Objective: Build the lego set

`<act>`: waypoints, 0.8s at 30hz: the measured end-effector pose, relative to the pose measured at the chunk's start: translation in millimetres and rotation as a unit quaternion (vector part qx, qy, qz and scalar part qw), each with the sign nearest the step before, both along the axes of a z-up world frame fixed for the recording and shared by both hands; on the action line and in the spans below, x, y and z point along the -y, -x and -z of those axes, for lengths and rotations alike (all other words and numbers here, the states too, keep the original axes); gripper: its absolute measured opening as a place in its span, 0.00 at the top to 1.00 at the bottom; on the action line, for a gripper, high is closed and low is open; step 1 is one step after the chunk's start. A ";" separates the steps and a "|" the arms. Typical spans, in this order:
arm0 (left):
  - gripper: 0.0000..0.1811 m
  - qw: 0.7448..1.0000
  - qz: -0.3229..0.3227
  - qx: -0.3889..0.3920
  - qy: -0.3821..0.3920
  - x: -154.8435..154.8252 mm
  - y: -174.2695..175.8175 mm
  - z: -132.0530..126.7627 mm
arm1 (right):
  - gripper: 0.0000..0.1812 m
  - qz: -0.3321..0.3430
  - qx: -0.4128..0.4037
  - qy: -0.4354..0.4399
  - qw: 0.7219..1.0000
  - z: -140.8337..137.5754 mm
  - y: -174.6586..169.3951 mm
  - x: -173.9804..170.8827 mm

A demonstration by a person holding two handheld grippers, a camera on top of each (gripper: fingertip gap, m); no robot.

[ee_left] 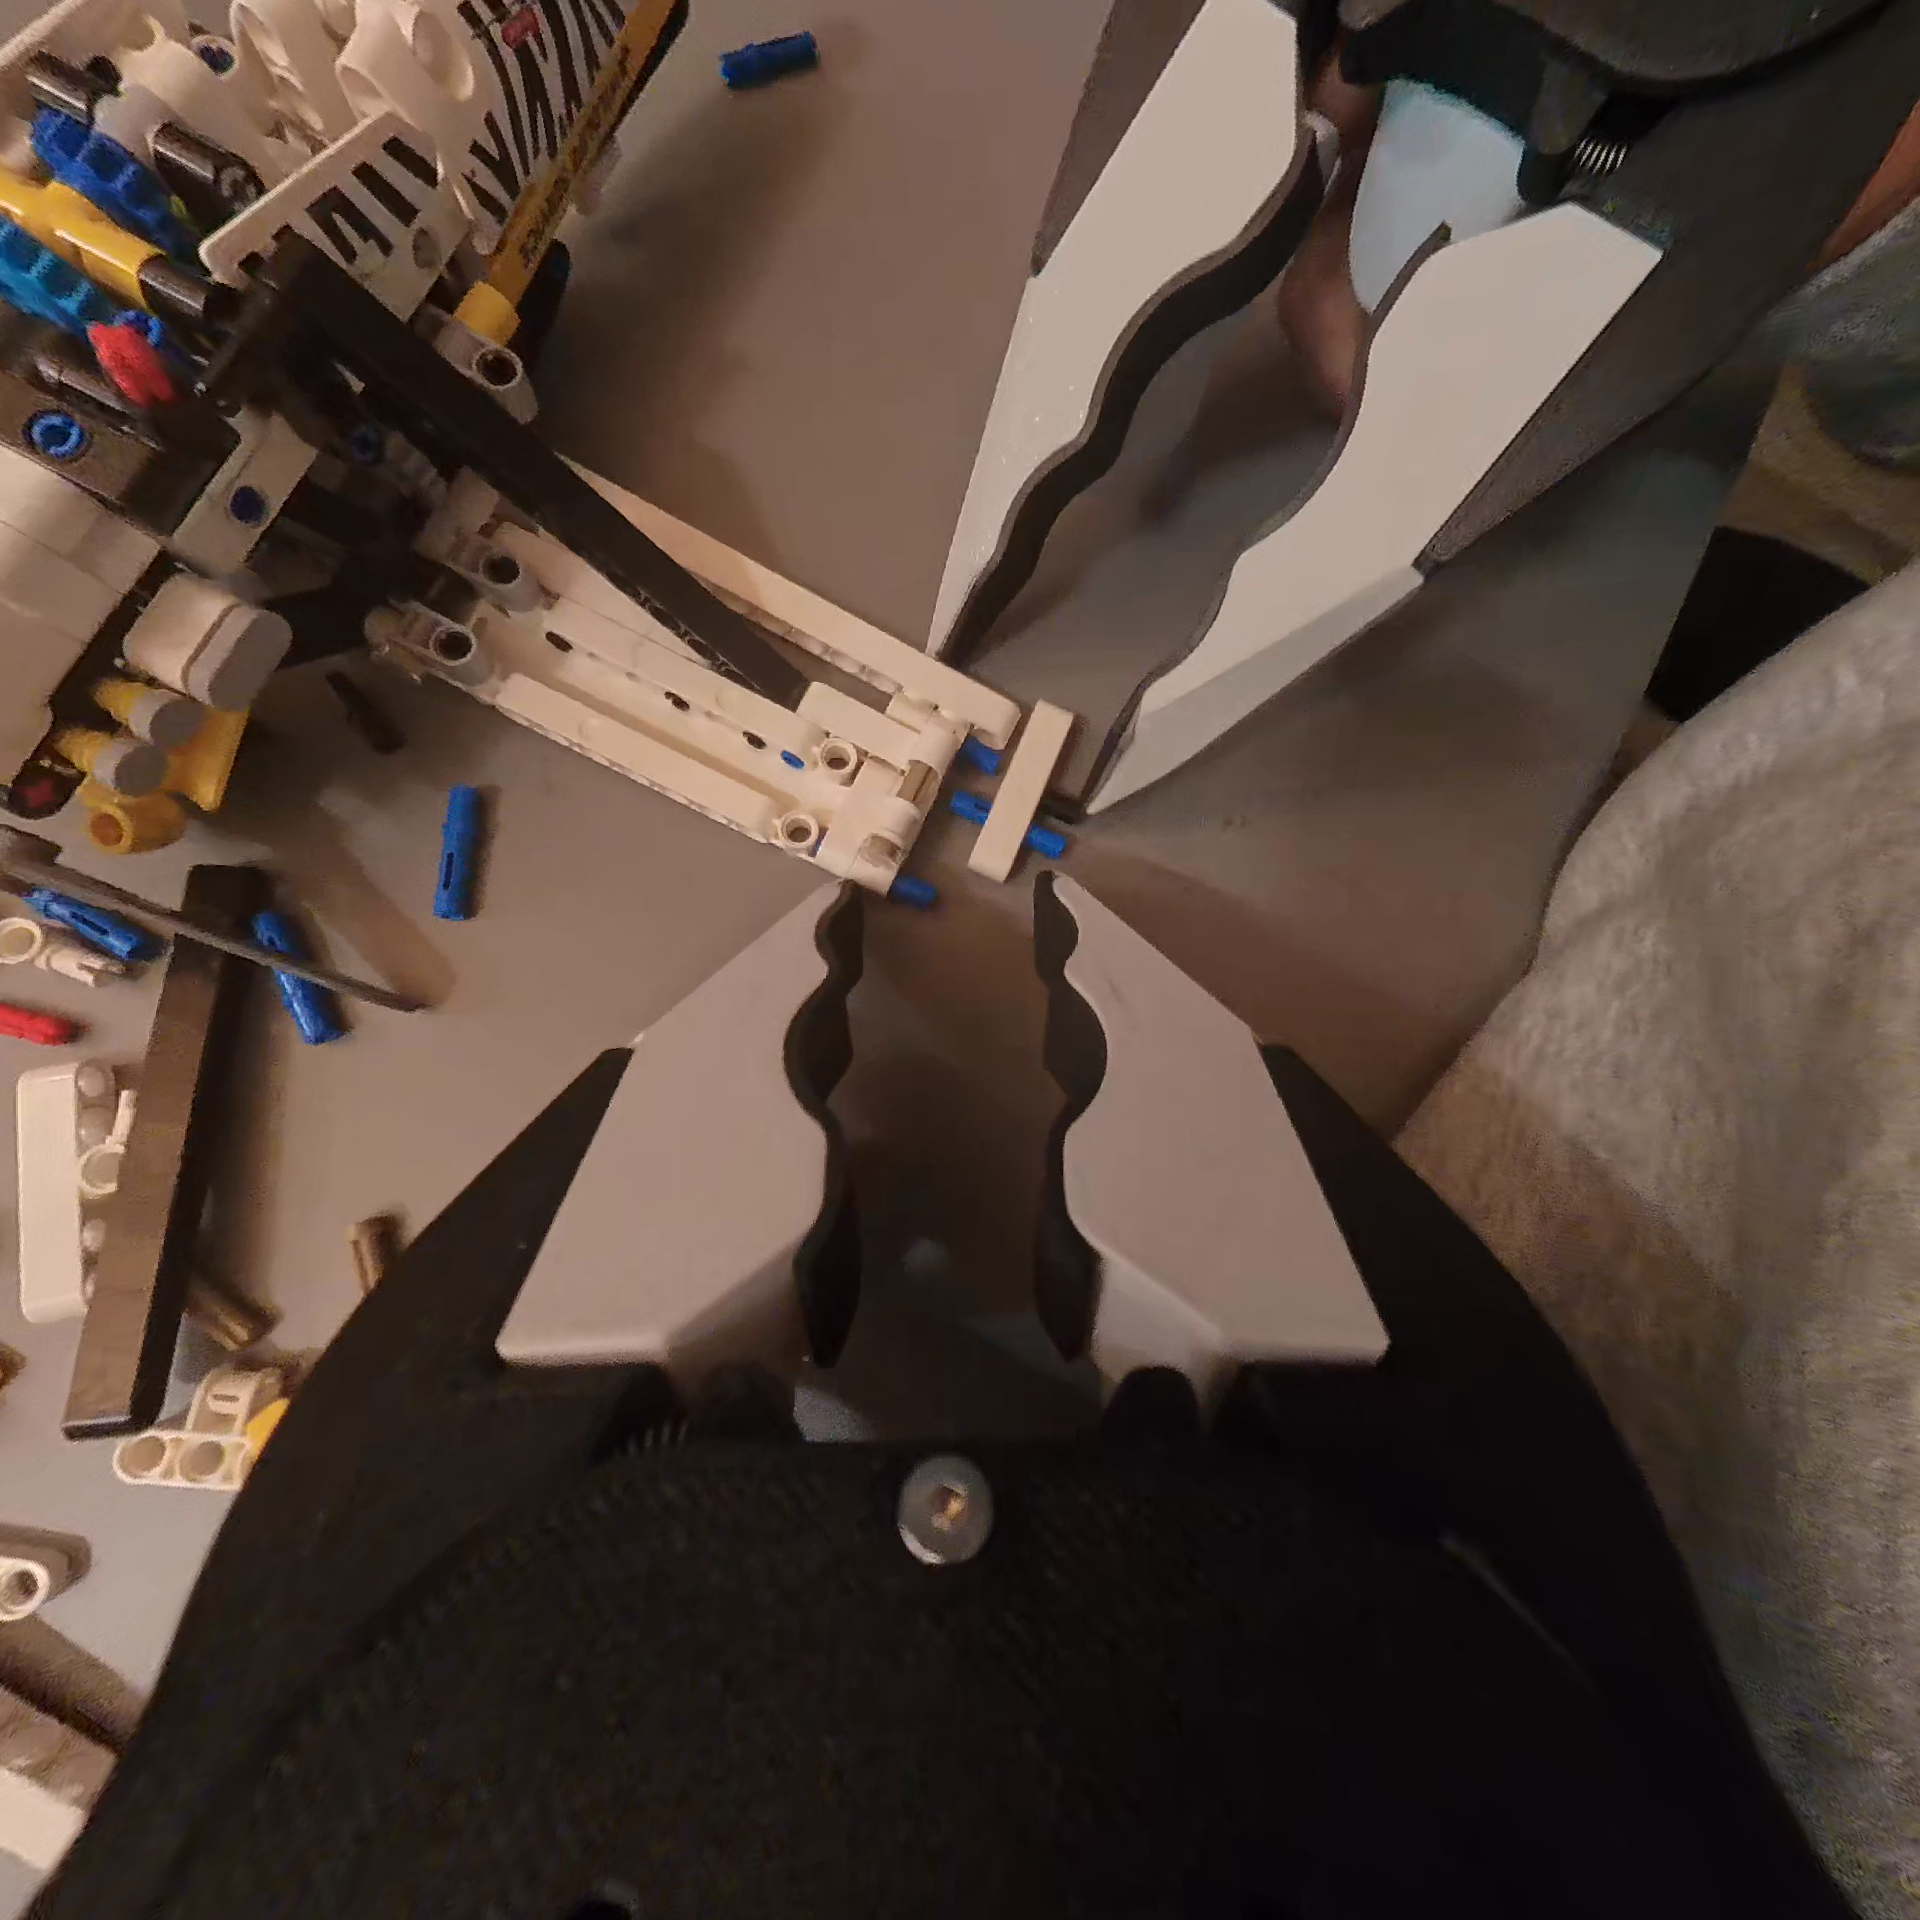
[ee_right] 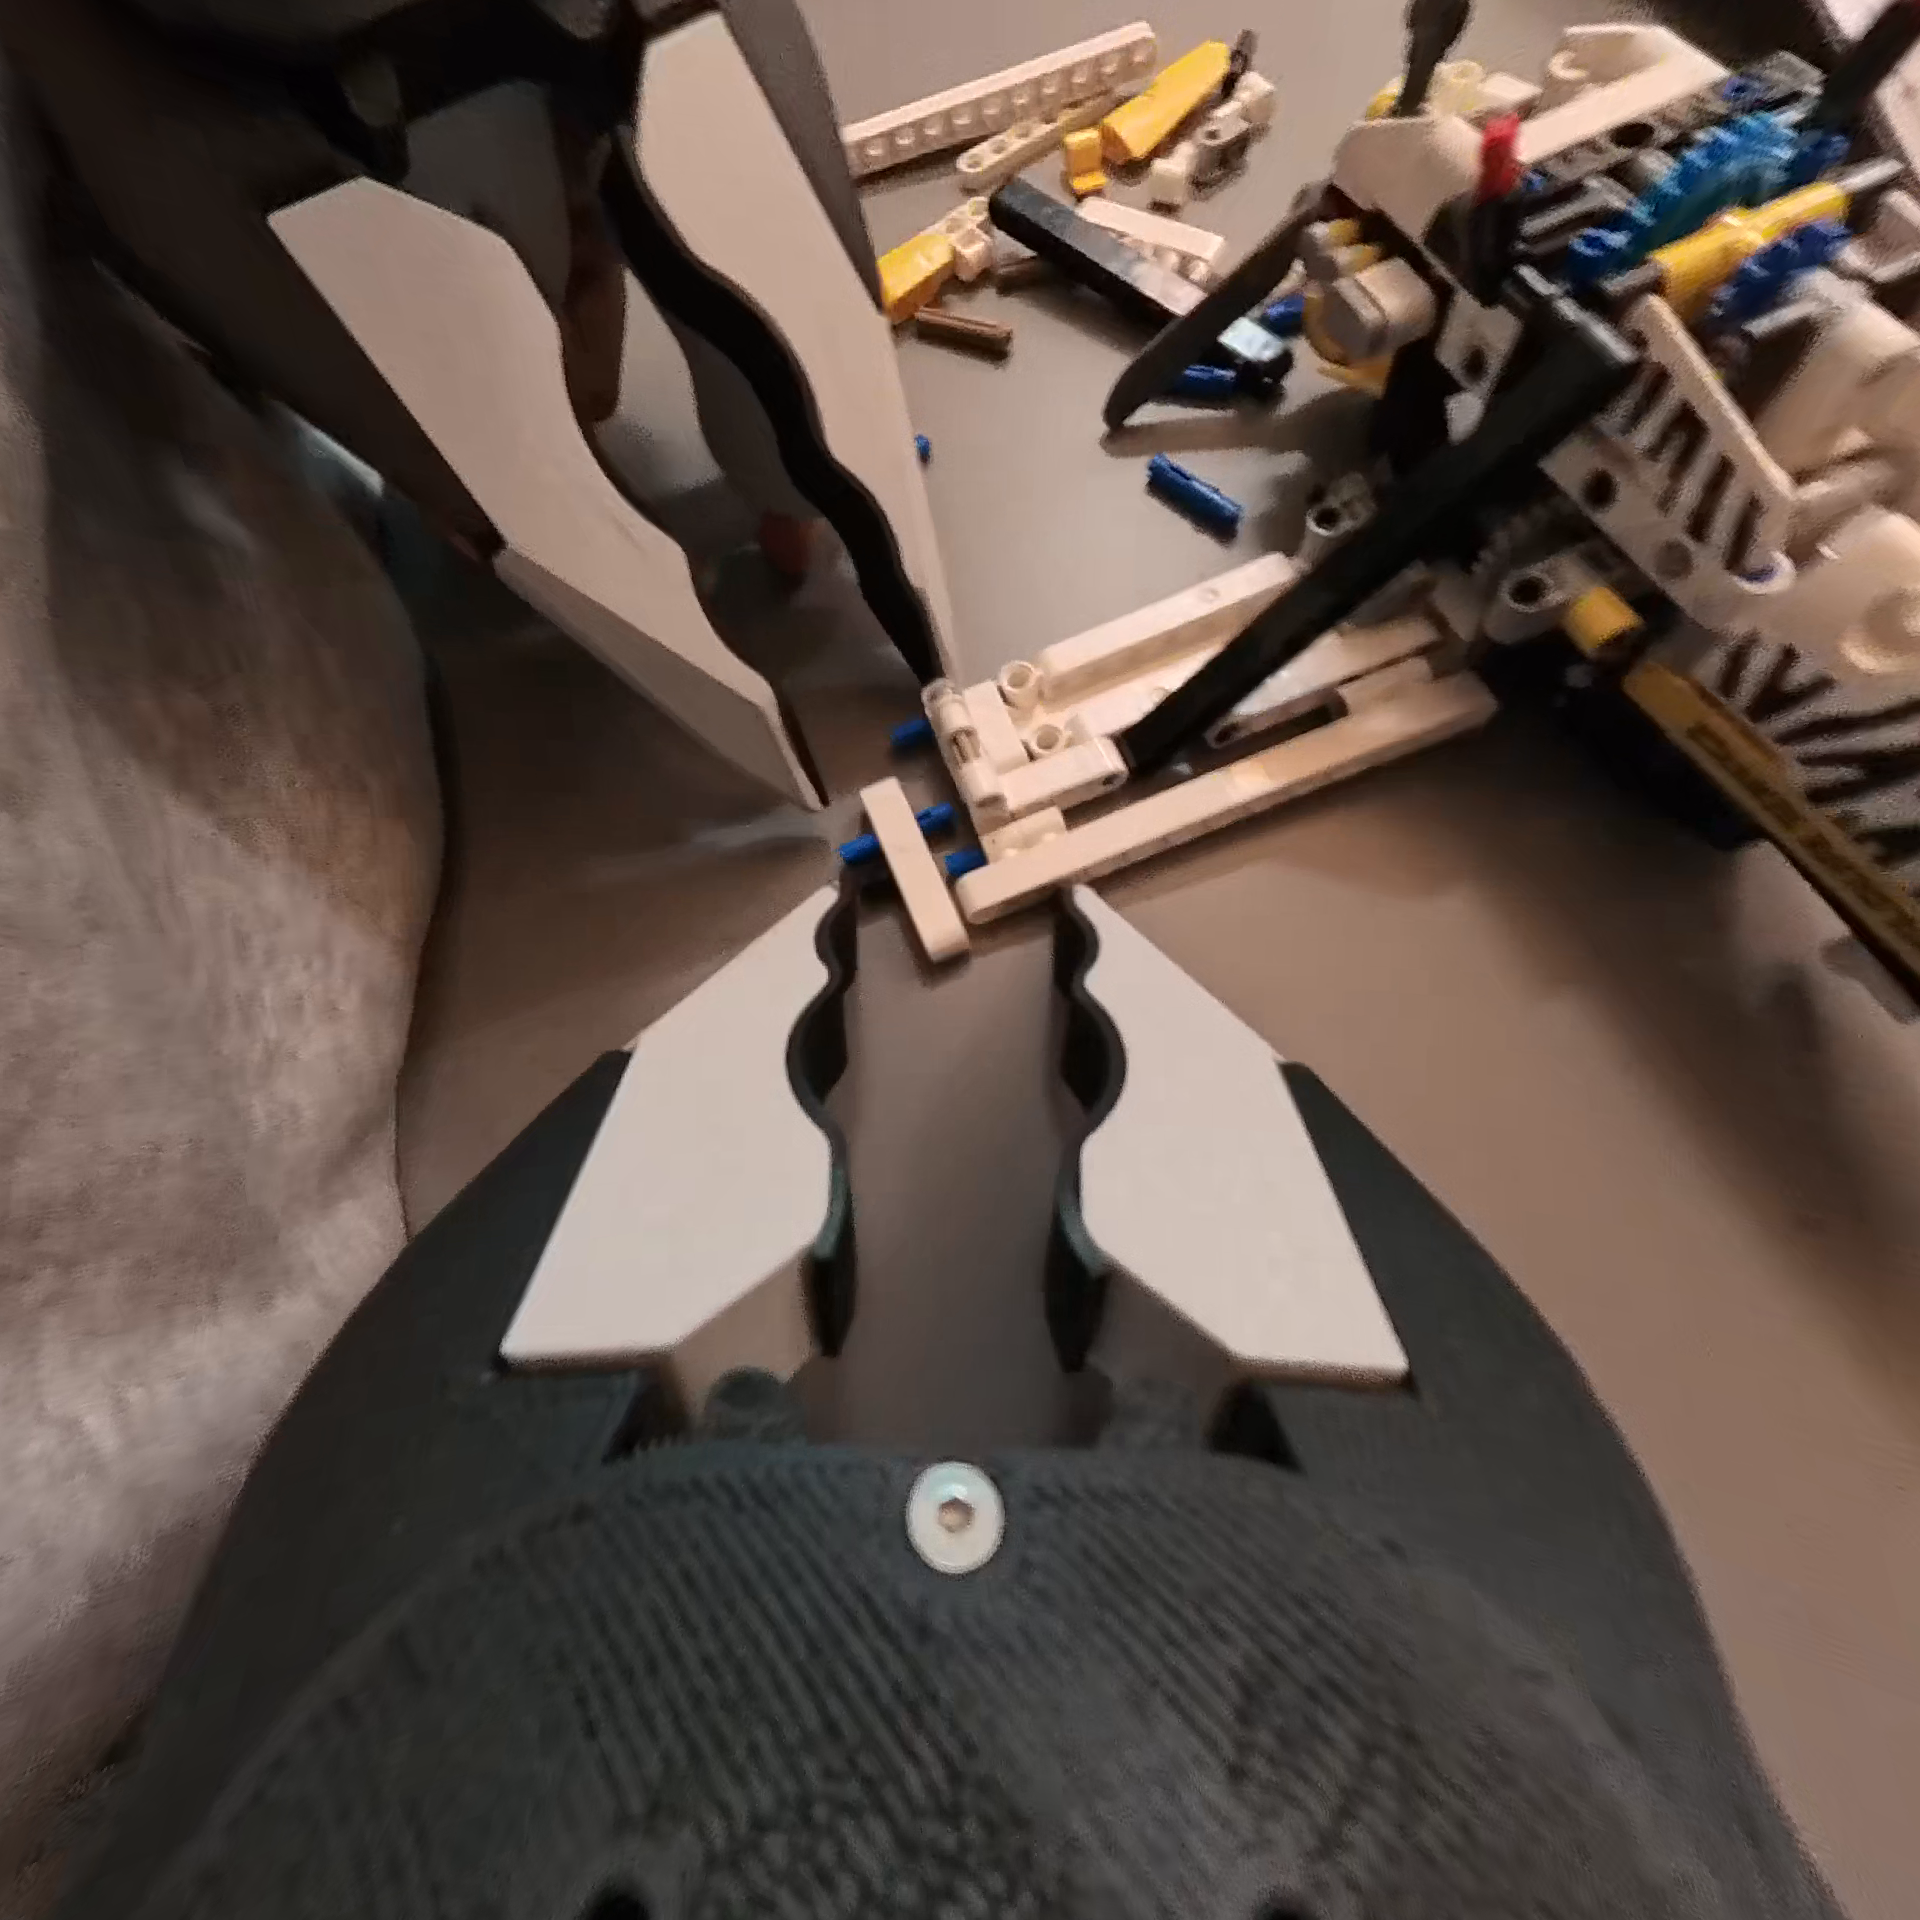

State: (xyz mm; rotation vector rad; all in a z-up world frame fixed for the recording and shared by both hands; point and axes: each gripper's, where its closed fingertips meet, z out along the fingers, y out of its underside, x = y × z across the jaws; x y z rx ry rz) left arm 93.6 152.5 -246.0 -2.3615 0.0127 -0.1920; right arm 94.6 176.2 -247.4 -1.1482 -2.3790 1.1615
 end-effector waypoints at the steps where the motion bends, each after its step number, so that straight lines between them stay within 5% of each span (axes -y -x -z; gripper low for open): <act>1: 0.84 1.000 0.003 -0.007 0.003 0.4 1.2 0.8 | 0.80 -0.004 -0.002 -0.008 1.000 0.4 1.1 -0.4; 24: 0.81 0.998 0.027 -0.048 -0.012 1.8 -0.6 2.1 | 0.81 -0.070 -0.022 -0.031 0.997 2.2 -2.9 -3.3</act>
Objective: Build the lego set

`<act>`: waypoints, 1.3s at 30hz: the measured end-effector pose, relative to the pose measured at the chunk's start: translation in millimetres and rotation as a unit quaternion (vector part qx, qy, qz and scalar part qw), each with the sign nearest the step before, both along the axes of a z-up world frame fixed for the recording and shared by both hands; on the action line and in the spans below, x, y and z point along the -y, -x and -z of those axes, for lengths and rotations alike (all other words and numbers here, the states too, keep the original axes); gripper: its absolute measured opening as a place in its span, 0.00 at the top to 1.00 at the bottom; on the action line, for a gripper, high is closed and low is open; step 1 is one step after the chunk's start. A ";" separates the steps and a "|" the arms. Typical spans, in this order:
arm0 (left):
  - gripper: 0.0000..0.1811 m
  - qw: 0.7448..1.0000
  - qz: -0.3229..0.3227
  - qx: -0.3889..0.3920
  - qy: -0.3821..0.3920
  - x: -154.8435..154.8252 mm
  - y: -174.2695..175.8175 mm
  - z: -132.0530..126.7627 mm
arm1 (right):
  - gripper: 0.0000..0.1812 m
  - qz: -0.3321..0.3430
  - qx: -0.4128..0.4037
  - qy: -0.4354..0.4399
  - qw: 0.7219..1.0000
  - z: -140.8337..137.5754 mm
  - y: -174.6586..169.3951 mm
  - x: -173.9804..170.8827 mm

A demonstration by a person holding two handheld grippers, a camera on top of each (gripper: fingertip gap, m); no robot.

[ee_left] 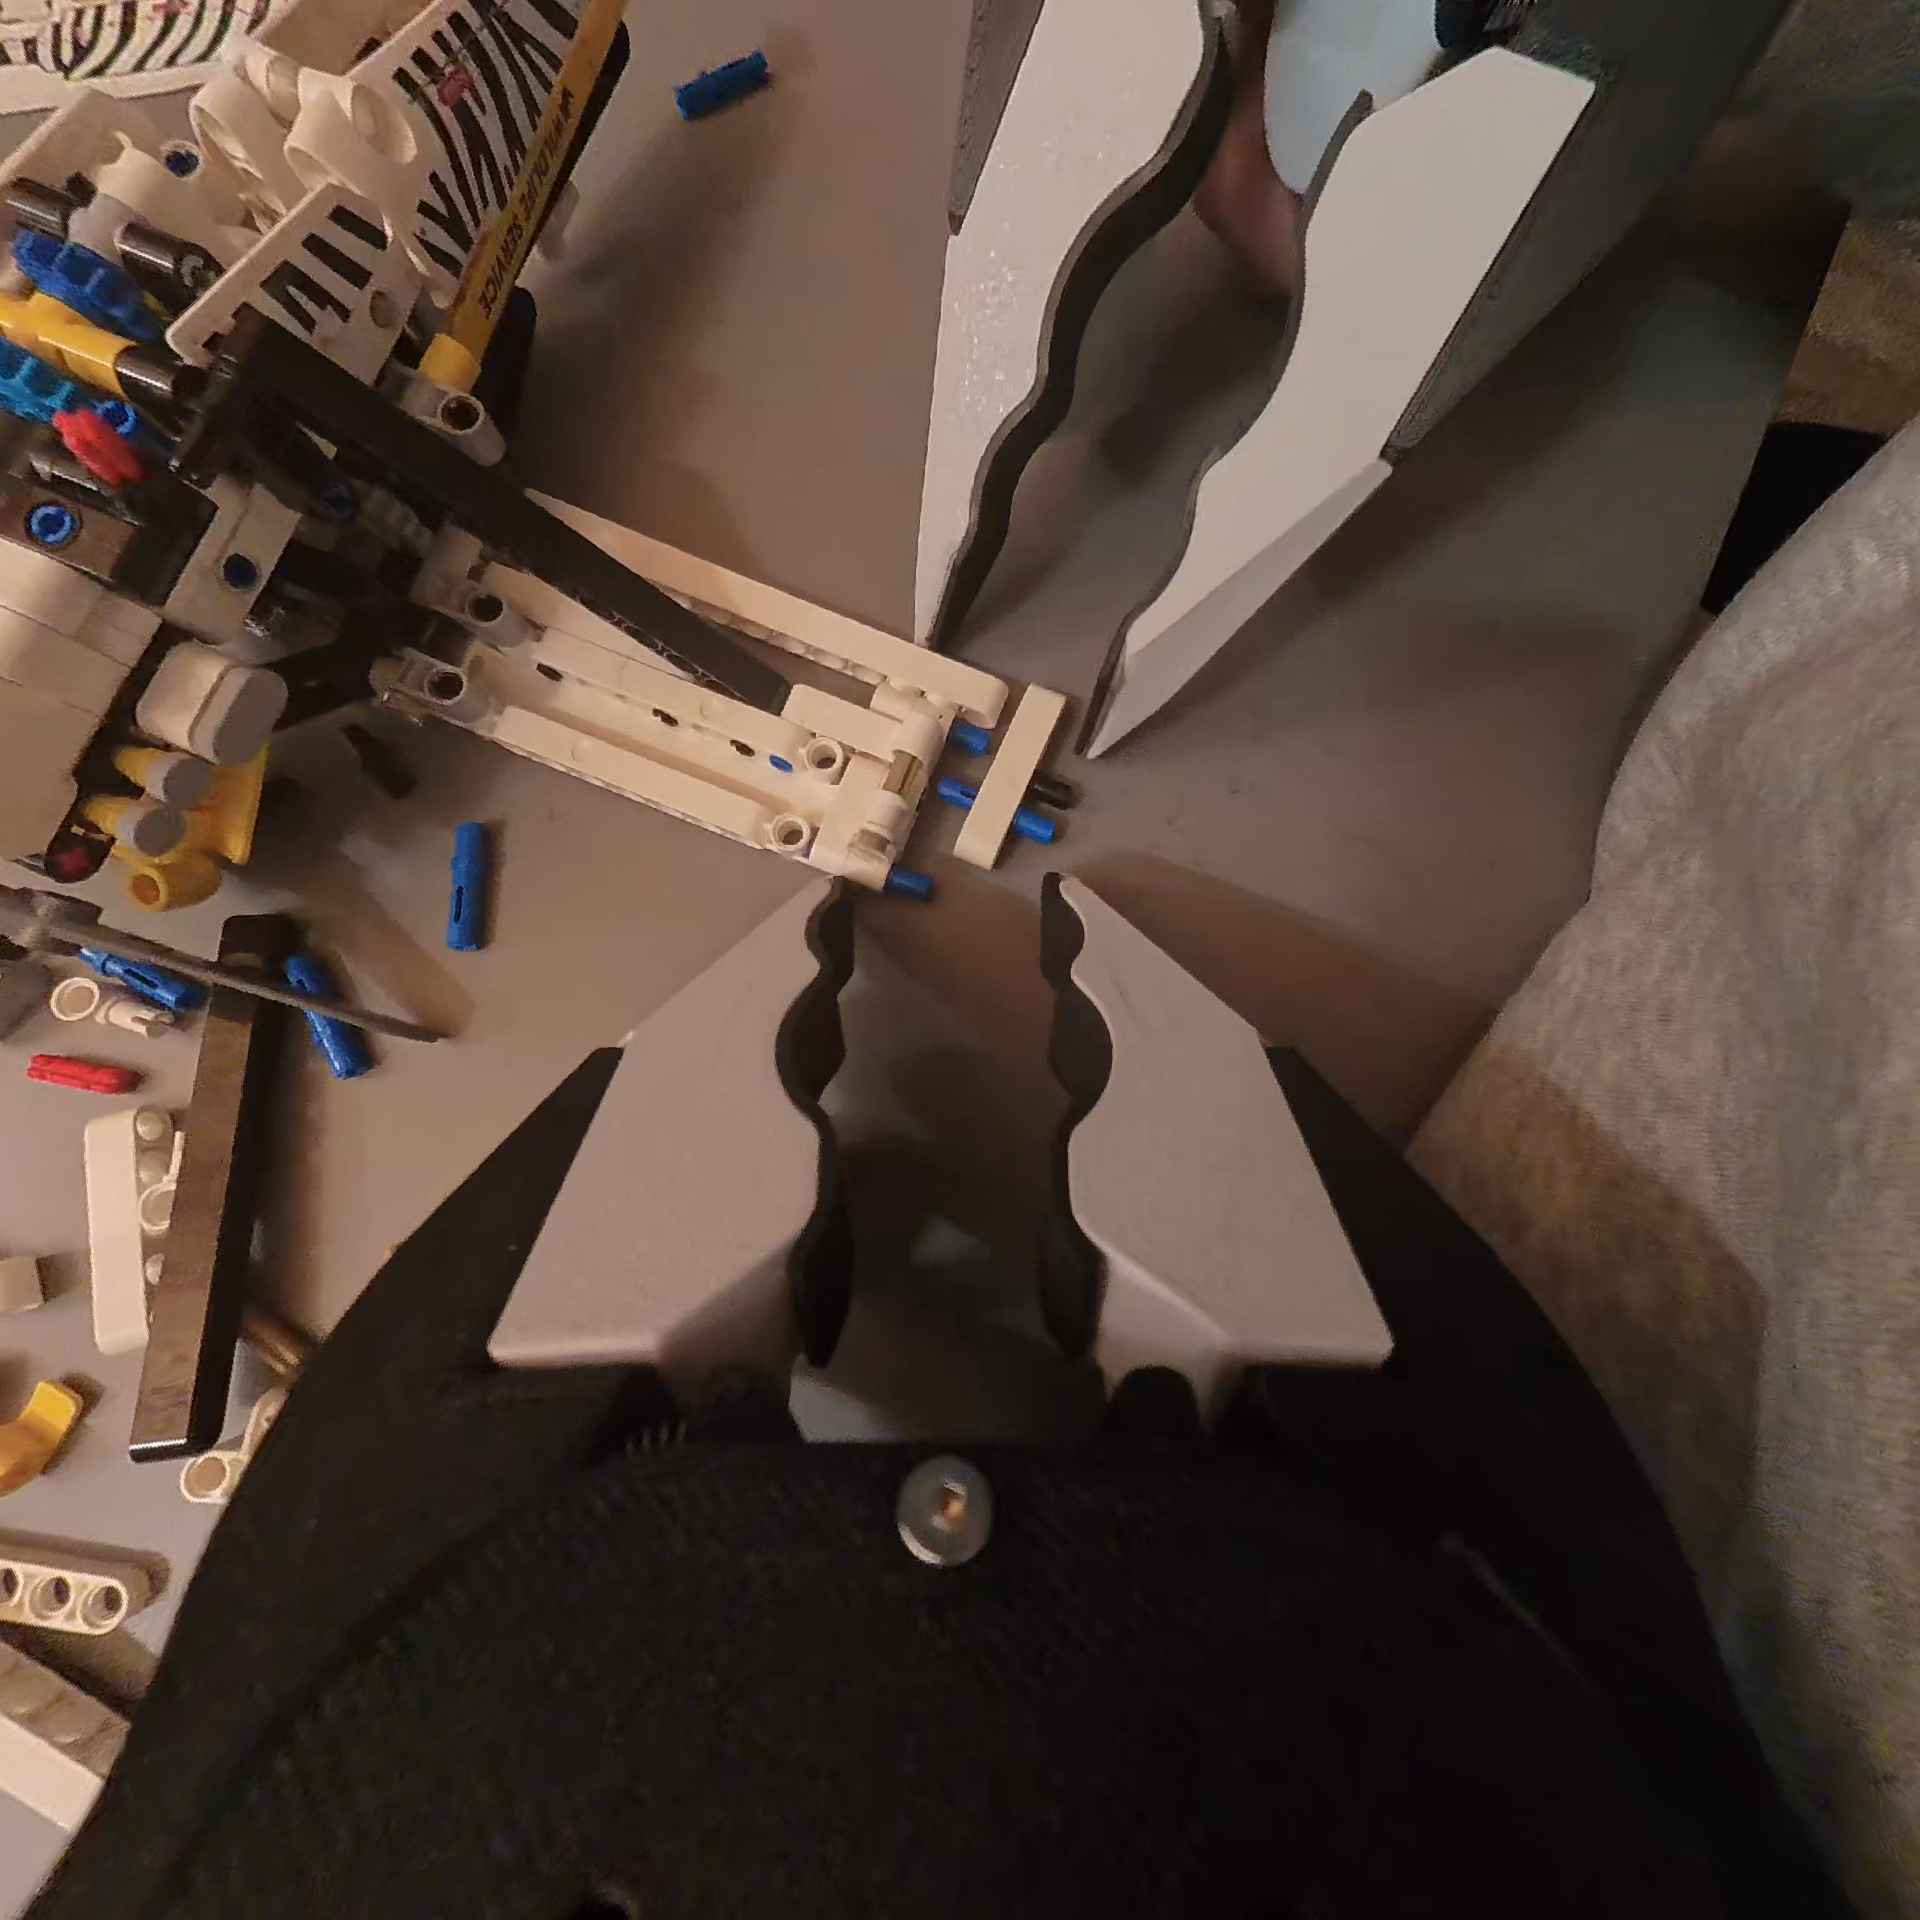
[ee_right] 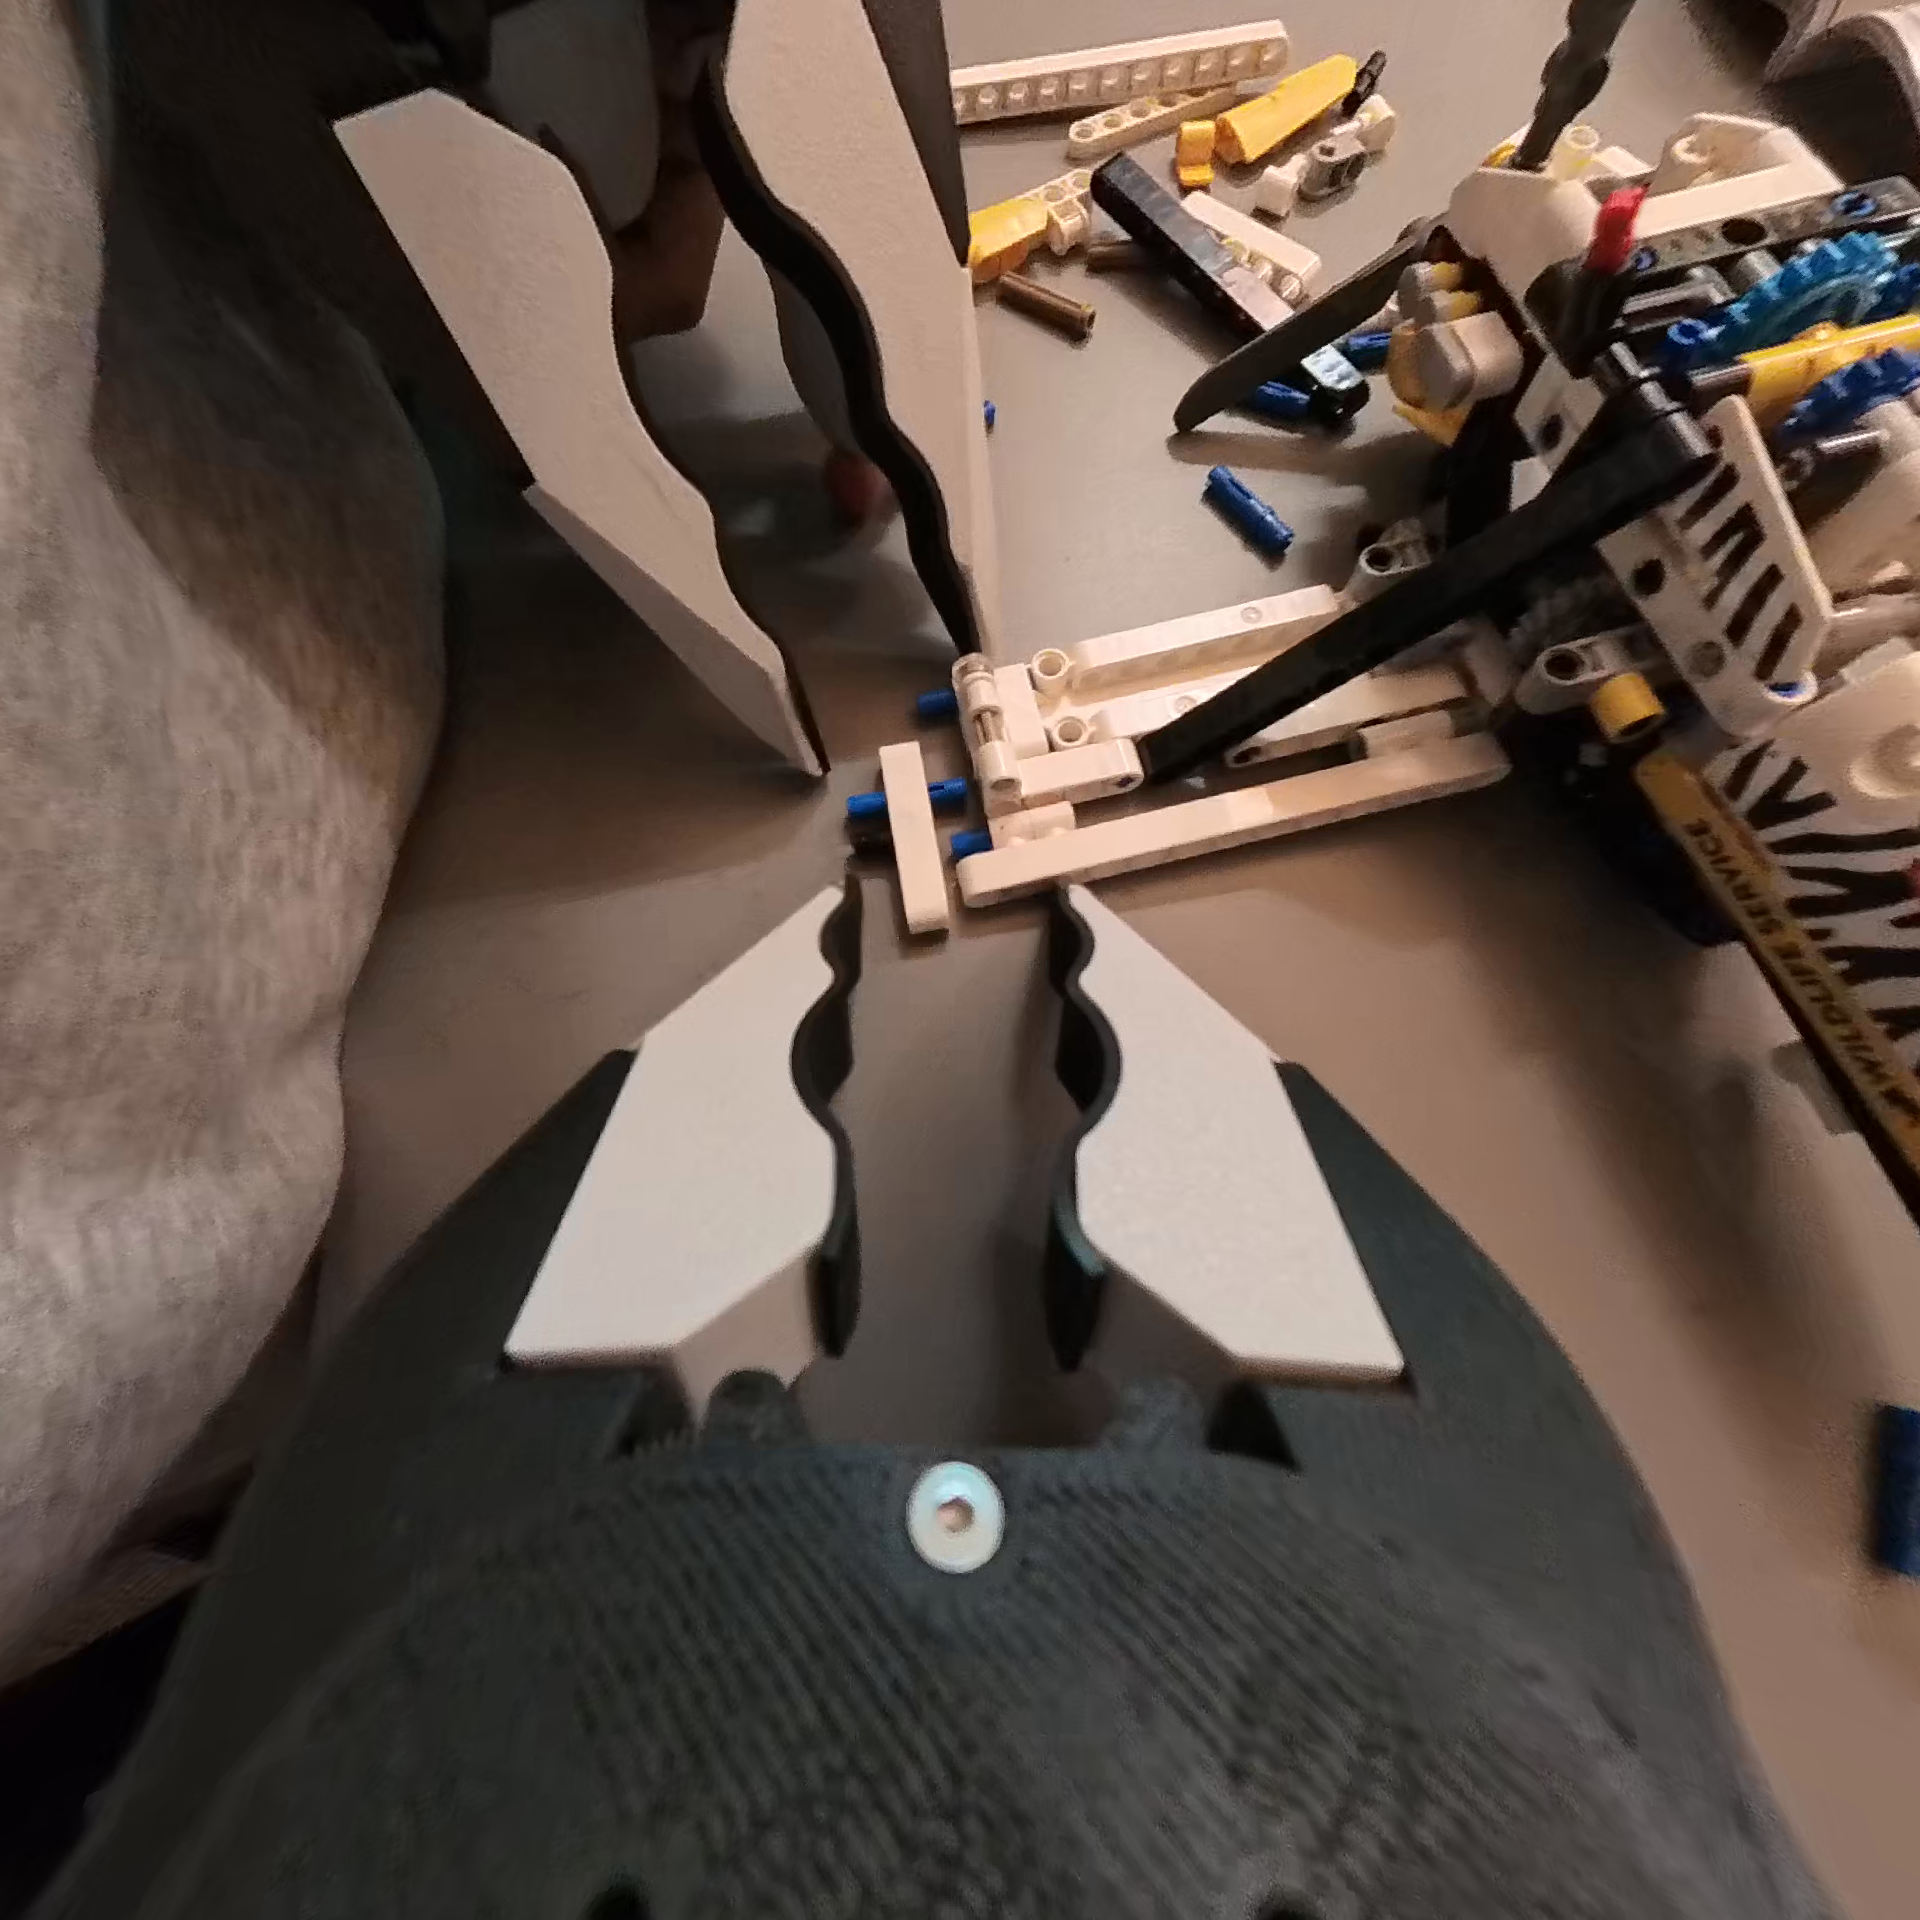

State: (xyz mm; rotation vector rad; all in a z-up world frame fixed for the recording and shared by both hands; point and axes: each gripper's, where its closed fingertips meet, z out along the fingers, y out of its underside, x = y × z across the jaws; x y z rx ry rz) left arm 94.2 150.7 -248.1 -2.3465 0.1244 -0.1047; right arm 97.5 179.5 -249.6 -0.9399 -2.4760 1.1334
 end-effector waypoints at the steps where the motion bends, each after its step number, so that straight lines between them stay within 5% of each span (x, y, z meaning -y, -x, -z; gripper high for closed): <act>1: 0.82 1.000 -0.001 0.003 -0.001 -0.1 0.2 -0.3 | 0.82 -0.004 -0.001 -0.004 1.000 0.1 0.2 -0.4; 15: 0.82 1.000 0.003 -0.002 -0.005 -6.8 -0.4 -0.6 | 0.85 -0.048 -0.002 -0.025 0.999 -0.2 0.3 -9.5; 39: 0.86 1.000 0.005 -0.019 -0.004 -5.3 1.1 -1.1 | 0.87 -0.024 -0.006 -0.001 1.000 -2.3 1.3 -8.0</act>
